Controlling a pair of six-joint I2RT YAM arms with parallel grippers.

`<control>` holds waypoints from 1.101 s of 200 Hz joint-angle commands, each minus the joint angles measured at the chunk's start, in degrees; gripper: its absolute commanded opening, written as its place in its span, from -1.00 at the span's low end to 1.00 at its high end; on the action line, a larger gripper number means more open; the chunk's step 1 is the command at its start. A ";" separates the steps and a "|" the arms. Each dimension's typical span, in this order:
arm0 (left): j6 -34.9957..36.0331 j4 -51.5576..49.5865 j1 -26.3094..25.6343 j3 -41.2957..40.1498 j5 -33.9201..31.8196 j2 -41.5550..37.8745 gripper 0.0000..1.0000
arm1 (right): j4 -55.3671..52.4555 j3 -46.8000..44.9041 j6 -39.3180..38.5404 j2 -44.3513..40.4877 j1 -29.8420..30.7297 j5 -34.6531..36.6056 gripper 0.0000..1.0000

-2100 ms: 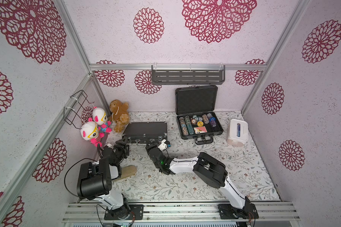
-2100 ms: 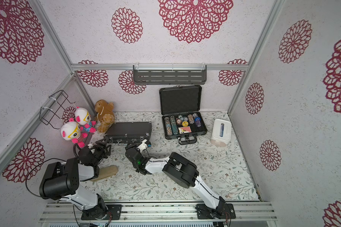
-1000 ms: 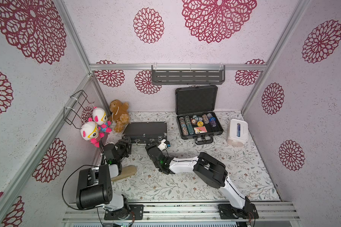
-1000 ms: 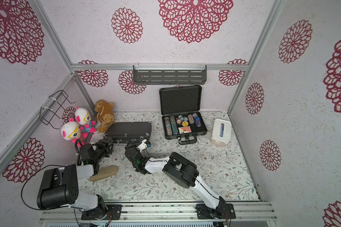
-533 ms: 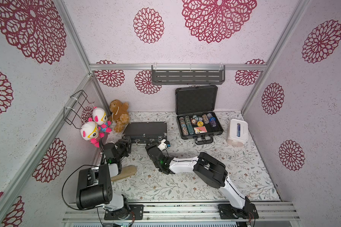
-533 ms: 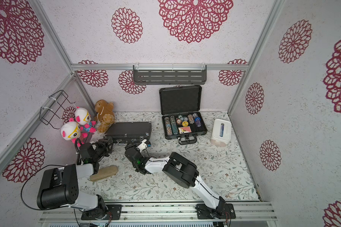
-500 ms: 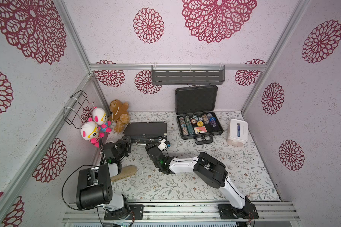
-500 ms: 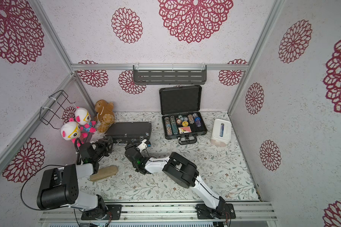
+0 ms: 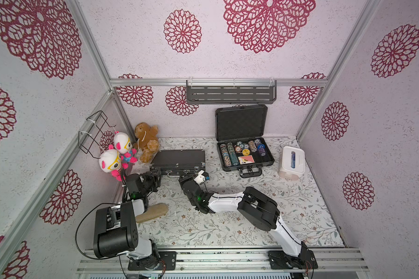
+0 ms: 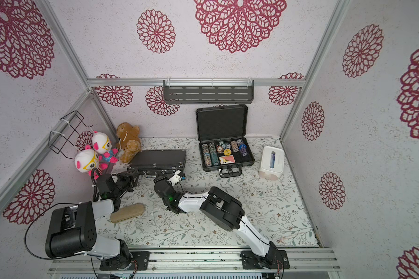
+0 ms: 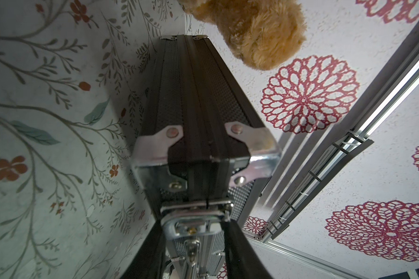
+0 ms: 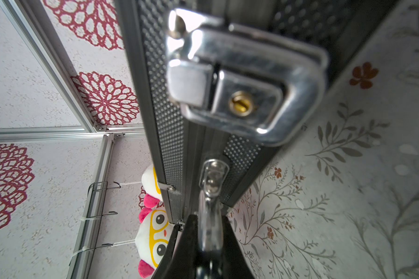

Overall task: Open the poker set cases
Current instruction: Open the fastener on the poker set case.

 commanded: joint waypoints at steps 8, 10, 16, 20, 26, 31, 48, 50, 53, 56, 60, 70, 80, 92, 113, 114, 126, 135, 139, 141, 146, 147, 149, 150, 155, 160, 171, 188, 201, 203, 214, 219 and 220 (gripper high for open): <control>2.49 -5.01 0.21 2.38 -1.29 -3.24 -0.31 | 7.58 3.15 -10.96 -6.11 1.63 -1.68 -1.00; 2.68 -5.37 0.21 2.49 -1.38 -3.64 -0.31 | 7.54 3.12 -10.95 -6.11 1.63 -1.63 -1.00; 3.39 -7.03 0.25 2.88 -1.64 -4.55 -0.31 | 7.54 3.00 -10.95 -6.11 1.61 -1.58 -1.00; 4.01 -8.26 0.23 3.27 -1.74 -5.25 -0.31 | 7.45 3.02 -10.91 -6.11 1.59 -1.58 -1.00; 4.98 -10.18 0.25 3.88 -2.07 -6.41 -0.31 | 7.44 2.85 -10.87 -6.03 1.63 -1.48 -1.00; 6.03 -12.08 0.10 4.45 -2.41 -7.31 -0.31 | 7.40 2.84 -10.94 -6.02 1.63 -1.41 -1.00; 8.89 -18.10 -0.07 6.44 -3.53 -10.27 -0.31 | 7.05 2.84 -10.84 -5.79 1.61 -1.42 -1.00; 9.14 -18.60 -0.10 6.60 -3.72 -10.63 -0.31 | 7.08 2.84 -10.86 -5.77 1.58 -1.48 -1.00; 9.40 -19.40 -0.07 6.83 -3.91 -11.08 -0.31 | 7.01 2.89 -10.78 -5.72 1.59 -1.41 -1.00; 9.78 -20.09 -0.07 7.03 -4.00 -11.44 -0.31 | 7.07 2.86 -10.75 -5.63 1.62 -1.41 -1.00; 10.04 -20.85 -0.11 7.23 -4.17 -11.96 -0.31 | 7.09 2.93 -10.71 -5.59 1.61 -1.41 -1.00; 10.70 -22.32 -0.09 7.61 -4.57 -13.02 -0.31 | 7.02 3.01 -10.69 -5.50 1.63 -1.49 -1.00; 11.18 -23.45 -0.23 7.87 -4.83 -13.90 -0.31 | 6.92 3.02 -10.60 -5.41 1.63 -1.43 -1.00; 11.80 -24.56 -0.30 8.05 -5.31 -14.78 -0.30 | 6.92 3.02 -10.43 -5.37 1.63 -1.43 -1.00; 12.82 -26.59 -0.31 8.53 -6.00 -16.14 -0.29 | 6.83 2.84 -10.08 -5.23 1.61 -1.58 -1.00; 12.85 -26.66 -0.33 8.56 -6.05 -16.21 -0.29 | 6.88 2.84 -10.08 -5.23 1.62 -1.58 -1.00; 13.43 -27.70 -0.35 8.83 -6.43 -16.95 -0.28 | 6.83 2.68 -9.61 -5.15 1.63 -1.64 -1.00; 13.99 -28.56 -0.40 9.17 -6.77 -17.60 -0.27 | 6.90 2.46 -9.31 -5.06 1.63 -1.70 -1.00; 14.42 -29.09 -0.35 9.35 -7.02 -17.87 -0.26 | 6.96 2.41 -9.17 -5.05 1.61 -1.72 -1.00; 14.60 -29.30 -0.35 9.48 -7.16 -18.04 -0.26 | 6.99 2.34 -9.19 -5.08 1.58 -1.75 -1.00; 15.37 -29.88 -0.35 9.78 -7.56 -18.40 -0.25 | 7.02 2.19 -9.04 -5.14 1.63 -1.67 -1.00; 15.49 -30.11 -0.35 9.84 -7.62 -18.48 -0.24 | 7.01 2.16 -9.03 -5.14 1.63 -1.67 -1.00; 15.84 -30.34 -0.35 10.00 -7.77 -18.61 -0.24 | 7.12 2.04 -9.02 -5.15 1.63 -1.67 -1.00; 16.03 -30.47 -0.35 10.04 -7.86 -18.68 -0.24 | 7.10 2.00 -9.02 -5.15 1.59 -1.63 -1.00; 16.93 -31.38 -0.39 10.44 -8.18 -18.97 -0.22 | 7.16 1.71 -9.01 -5.21 1.63 -1.58 -1.00; 18.06 -32.33 -0.36 10.84 -8.52 -19.36 -0.20 | 7.18 1.47 -8.95 -5.23 1.63 -1.43 -1.00; 20.63 -34.90 -0.43 11.83 -8.90 -19.76 -0.16 | 7.18 0.73 -8.74 -5.22 1.67 -1.06 -1.00; 26.23 -39.82 -0.61 13.81 -8.81 -19.86 -0.13 | 6.89 -0.59 -7.53 -4.76 1.68 -0.32 -1.00; 31.42 -44.89 -1.37 15.47 -9.45 -19.73 -0.13 | 6.86 -1.81 -5.35 -3.91 1.55 0.07 -1.00; 32.11 -45.75 -1.50 15.69 -9.53 -19.72 -0.13 | 6.97 -1.99 -5.16 -3.80 1.48 0.08 -1.00; 34.99 -48.99 -2.05 16.33 -10.01 -19.51 -0.12 | 7.10 -2.82 -4.63 -3.31 1.44 0.44 -1.00; 35.38 -49.50 -2.25 16.05 -10.05 -19.61 -0.11 | 6.61 -3.01 -4.62 -3.15 1.50 0.54 -1.00; 35.38 -49.54 -2.27 15.88 -10.00 -19.62 -0.11 | 6.50 -3.03 -4.62 -3.14 1.52 0.62 -1.00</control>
